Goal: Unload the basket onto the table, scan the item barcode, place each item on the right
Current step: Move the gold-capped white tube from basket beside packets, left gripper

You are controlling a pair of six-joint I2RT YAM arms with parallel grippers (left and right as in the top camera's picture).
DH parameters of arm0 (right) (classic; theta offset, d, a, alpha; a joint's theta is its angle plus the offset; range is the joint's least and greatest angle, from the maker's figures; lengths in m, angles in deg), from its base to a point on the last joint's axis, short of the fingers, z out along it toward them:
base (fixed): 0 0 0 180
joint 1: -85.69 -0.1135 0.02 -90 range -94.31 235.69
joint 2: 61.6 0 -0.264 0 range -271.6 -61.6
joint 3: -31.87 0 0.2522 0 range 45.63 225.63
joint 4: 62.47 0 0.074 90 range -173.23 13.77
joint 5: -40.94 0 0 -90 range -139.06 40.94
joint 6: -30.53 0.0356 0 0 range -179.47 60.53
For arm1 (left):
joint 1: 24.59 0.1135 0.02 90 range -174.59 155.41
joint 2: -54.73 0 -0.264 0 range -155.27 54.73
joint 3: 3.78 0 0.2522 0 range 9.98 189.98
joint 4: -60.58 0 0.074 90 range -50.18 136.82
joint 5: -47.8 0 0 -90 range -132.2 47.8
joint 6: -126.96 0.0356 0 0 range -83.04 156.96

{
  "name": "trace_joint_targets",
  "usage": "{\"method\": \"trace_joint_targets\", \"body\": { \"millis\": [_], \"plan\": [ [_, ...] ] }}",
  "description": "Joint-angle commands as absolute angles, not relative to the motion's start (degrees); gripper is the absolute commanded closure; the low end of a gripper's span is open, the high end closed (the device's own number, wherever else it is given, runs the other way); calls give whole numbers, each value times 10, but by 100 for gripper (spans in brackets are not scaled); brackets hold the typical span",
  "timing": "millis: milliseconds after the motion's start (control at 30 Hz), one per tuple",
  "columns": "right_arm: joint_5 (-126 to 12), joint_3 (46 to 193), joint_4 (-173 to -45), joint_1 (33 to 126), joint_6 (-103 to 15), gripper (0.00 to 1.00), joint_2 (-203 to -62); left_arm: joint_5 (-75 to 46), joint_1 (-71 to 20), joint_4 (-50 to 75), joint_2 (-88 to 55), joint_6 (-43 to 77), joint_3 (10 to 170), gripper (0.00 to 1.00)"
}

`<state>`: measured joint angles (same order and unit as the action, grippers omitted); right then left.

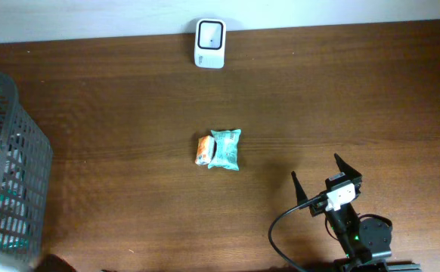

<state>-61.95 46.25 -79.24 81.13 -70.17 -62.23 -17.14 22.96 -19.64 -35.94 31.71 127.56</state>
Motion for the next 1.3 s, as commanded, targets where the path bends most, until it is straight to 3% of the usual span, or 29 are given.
{"method": "trace_joint_targets", "body": {
  "millis": [0,133,233,367,467,633,800,833,900,967,1033,1200,1267],
  "plan": [
    [-619,459,-795,808,-699,2,-618,-135,148,-177,-262,301,1293,100],
    [-619,459,-795,808,-699,2,-618,-155,-69,-214,-259,301,1263,100],
    [-619,459,-795,808,-699,2,-618,-211,-232,-197,-301,298,1137,100],
    [-619,459,-795,808,-699,2,-618,-224,-339,-99,-357,266,997,100],
    [-619,459,-795,808,-699,2,-618,-285,-378,-54,-398,172,911,100],
    [-619,459,-795,808,-699,2,-618,-285,-427,68,-452,127,804,100],
    [-619,459,-795,808,-699,2,-618,-285,-472,104,-492,121,802,99],
    [-619,459,-795,808,-699,2,-618,-285,-473,104,-495,121,802,93],
    [-619,459,-795,808,-699,2,-618,-285,-473,104,-496,121,802,50],
    [-619,459,-795,808,-699,2,-618,-285,-473,104,-496,121,802,28],
    [-619,459,-795,808,-699,2,-618,-286,-473,105,-496,121,803,20],
    [-619,459,-795,808,-699,2,-618,-301,-437,82,-442,148,884,18],
    [-619,459,-795,808,-699,1,-618,-318,-412,42,-383,212,941,4]
  ]
}}
